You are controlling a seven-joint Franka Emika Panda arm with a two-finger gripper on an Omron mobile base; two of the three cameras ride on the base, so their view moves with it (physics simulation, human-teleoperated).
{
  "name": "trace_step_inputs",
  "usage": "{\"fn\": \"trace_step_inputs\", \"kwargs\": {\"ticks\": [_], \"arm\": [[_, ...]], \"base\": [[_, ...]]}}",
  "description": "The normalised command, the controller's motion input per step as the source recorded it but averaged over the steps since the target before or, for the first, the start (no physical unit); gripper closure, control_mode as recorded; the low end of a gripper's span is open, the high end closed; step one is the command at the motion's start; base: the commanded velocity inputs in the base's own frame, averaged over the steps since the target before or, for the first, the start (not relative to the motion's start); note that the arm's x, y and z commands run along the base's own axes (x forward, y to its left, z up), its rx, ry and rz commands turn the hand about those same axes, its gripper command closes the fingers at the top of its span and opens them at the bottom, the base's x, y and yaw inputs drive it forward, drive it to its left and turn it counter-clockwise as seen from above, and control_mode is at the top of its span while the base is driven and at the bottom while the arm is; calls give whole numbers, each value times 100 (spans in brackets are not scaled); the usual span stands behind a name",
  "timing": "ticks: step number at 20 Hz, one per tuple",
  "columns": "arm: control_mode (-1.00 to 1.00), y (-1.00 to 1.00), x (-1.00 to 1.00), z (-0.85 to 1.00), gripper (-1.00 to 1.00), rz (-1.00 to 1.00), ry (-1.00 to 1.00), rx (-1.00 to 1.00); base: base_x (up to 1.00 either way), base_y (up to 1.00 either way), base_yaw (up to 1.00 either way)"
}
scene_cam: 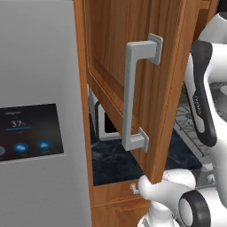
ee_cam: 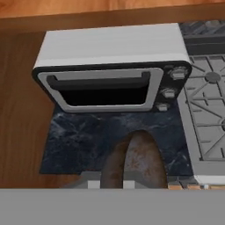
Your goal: Open the cabinet and move the ladle to the pot. Then close the cabinet.
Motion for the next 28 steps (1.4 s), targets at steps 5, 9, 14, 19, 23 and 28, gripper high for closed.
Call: {"fn": "trace_step_inputs", "kwargs": {"ticks": [5, 9, 14, 19, 23, 28], "arm": [[100, -2, -7, -4, 100, -1, 1, 0], [100, 0, 0, 0, 100, 0, 0, 0], [100, 0, 0, 0, 100, 0, 0, 0], [100, 0, 0, 0, 100, 0, 0, 0], [100, 0, 0, 0, 100, 0, 0, 0], [100, 0, 0, 0, 100, 0, 0, 0]], "base": [[-77, -36, -4], [-84, -99, -10], [-1, -100, -9], [70, -88, -1], [78, -91, 0], [34, -84, 0]]}}
